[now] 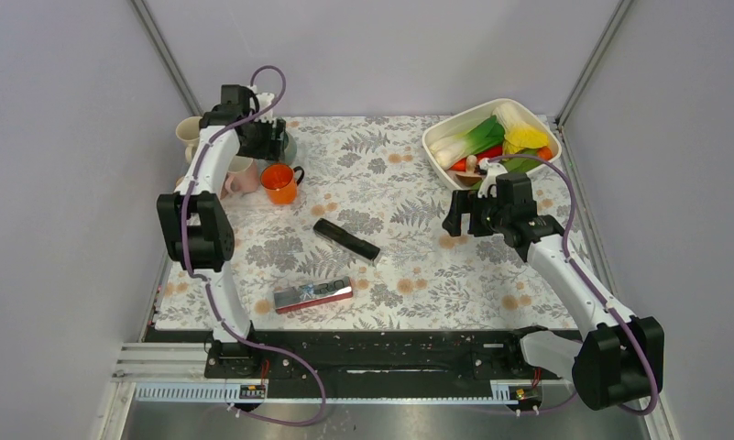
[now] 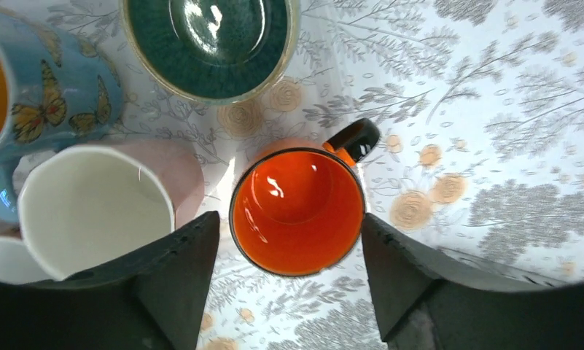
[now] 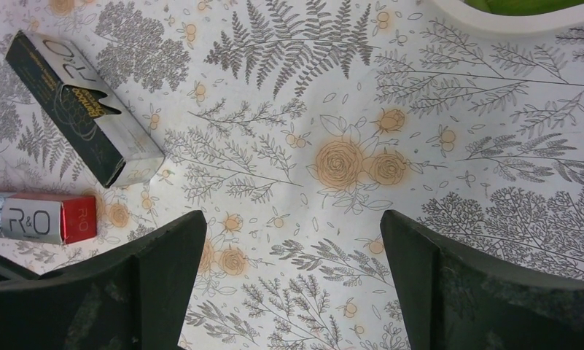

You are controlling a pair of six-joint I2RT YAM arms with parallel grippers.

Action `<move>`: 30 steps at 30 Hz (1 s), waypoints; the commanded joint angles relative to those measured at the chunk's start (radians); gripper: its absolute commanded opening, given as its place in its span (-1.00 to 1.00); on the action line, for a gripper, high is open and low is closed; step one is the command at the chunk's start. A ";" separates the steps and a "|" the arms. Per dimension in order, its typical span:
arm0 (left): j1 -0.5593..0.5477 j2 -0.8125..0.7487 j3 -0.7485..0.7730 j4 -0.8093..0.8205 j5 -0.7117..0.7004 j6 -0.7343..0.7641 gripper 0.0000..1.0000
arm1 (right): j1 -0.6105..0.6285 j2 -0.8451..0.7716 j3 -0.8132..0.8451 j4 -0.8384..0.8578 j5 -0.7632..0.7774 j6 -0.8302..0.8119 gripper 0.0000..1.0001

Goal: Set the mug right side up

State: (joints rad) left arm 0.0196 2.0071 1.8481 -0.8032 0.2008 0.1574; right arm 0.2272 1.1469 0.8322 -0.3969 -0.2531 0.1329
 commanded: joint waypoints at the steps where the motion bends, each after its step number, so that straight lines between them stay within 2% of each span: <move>1: -0.003 -0.166 0.051 0.007 0.038 -0.045 0.63 | -0.006 -0.006 0.041 0.043 0.124 0.037 0.99; 3: -0.003 -0.256 -0.015 0.049 0.036 -0.066 0.96 | -0.017 -0.021 0.023 0.090 0.174 0.066 0.99; 4: -0.004 -0.299 -0.063 0.075 0.023 -0.078 0.98 | -0.026 -0.025 0.016 0.108 0.186 0.080 0.99; 9: -0.002 -0.558 -0.371 0.217 -0.112 -0.099 0.98 | -0.070 -0.029 -0.001 0.163 0.297 0.112 0.99; 12: 0.000 -0.704 -0.562 0.225 -0.131 -0.068 0.98 | -0.078 -0.056 -0.030 0.208 0.440 0.114 0.99; 14: 0.003 -0.826 -0.760 0.248 -0.133 -0.022 0.98 | -0.081 -0.096 -0.080 0.280 0.496 0.116 0.99; 20: 0.039 -1.194 -1.163 0.257 -0.139 0.081 0.98 | -0.081 -0.192 -0.237 0.469 0.504 0.121 0.99; 23: 0.040 -1.374 -1.283 0.322 -0.134 0.102 0.98 | -0.081 -0.199 -0.281 0.489 0.523 0.130 0.99; 25: 0.040 -1.438 -1.336 0.384 -0.186 0.060 0.98 | -0.081 -0.193 -0.294 0.498 0.524 0.136 0.99; 30: 0.040 -1.415 -1.391 0.474 -0.312 -0.027 0.98 | -0.081 -0.165 -0.274 0.500 0.494 0.149 0.99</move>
State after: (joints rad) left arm 0.0555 0.5507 0.4839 -0.4889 -0.0002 0.1829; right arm 0.1493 0.9722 0.5365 0.0269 0.2256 0.2577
